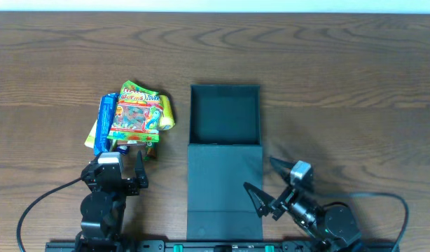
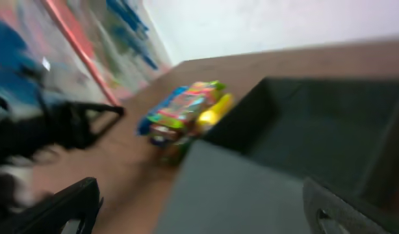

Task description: Pack container

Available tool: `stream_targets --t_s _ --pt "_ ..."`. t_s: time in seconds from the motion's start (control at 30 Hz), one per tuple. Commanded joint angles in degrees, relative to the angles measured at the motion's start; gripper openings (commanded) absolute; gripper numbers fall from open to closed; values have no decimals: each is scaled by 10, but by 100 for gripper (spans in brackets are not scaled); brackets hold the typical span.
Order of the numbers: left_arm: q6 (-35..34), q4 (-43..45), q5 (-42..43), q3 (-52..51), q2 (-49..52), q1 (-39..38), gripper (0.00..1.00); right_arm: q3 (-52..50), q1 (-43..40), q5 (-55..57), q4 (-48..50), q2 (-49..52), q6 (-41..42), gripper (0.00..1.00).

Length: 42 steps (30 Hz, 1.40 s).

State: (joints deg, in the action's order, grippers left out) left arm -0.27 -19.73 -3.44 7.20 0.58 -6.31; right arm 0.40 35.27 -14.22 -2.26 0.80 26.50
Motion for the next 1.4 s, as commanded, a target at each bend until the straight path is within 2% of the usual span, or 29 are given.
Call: stream_targets --t_s 0.0,0.07,0.2,0.43,0.57,0.7,0.83,1.0,1.17,1.37 --pt "-10 -12 -12 -9 -3 3 96 -1 -4 -11 17 -1 191 99" --pt "-10 -12 -12 -9 -3 3 95 -1 -4 19 39 -1 228 99" --pt "-10 -12 -12 -9 -3 3 95 0 -8 36 60 2 231 99" --pt "-10 -12 -12 -9 -3 3 95 63 -56 37 56 128 159 99" --pt "-10 -12 -12 -9 -3 3 95 171 -108 27 56 300 54 99" --pt "-10 -12 -12 -9 -3 3 96 349 -163 -33 45 539 -104 99" --pt "-10 -12 -12 -9 -3 3 95 546 -177 -47 -12 747 -241 99" --pt "-10 -12 -12 -9 -3 3 95 732 -177 -35 -101 924 -395 99" --pt "-10 -12 -12 -9 -3 3 96 829 -176 -31 -140 1038 -485 99" --pt "-10 -12 -12 -9 -3 3 95 838 -168 -18 -152 1100 -532 98"
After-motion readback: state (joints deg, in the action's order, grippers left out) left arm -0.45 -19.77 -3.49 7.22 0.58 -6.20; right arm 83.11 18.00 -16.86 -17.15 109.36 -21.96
